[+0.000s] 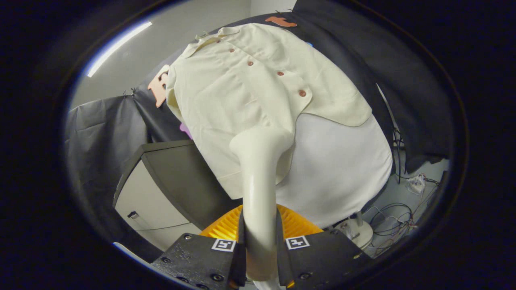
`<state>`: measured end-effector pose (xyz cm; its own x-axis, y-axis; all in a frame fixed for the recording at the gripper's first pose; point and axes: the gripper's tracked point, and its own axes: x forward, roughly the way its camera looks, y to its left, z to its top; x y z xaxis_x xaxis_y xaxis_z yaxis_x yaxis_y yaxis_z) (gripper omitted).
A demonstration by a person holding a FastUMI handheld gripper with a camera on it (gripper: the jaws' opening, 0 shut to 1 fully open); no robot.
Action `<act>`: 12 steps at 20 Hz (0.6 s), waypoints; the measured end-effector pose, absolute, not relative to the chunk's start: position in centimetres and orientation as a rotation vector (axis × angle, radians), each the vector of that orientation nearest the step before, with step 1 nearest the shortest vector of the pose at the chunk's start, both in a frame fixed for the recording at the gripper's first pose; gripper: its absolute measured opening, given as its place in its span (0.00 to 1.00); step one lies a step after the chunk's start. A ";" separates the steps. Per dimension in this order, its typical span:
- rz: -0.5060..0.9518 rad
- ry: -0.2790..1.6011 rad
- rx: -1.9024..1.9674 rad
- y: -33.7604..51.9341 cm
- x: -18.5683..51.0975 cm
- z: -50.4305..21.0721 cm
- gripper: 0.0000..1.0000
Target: Iron the clothes twice with a garment steamer, once on the left side and once on the right side.
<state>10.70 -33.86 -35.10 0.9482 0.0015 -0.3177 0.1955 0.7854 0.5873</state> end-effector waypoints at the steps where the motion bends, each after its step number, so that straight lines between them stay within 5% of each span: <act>1: -0.110 0.298 0.663 -34.3 10.3 -34.3 0.31; 12: -0.153 0.156 0.510 -41.3 10.4 -21.4 0.30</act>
<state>10.37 -41.26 -21.37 0.9767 -0.1067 -0.1860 0.1841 0.8619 0.4725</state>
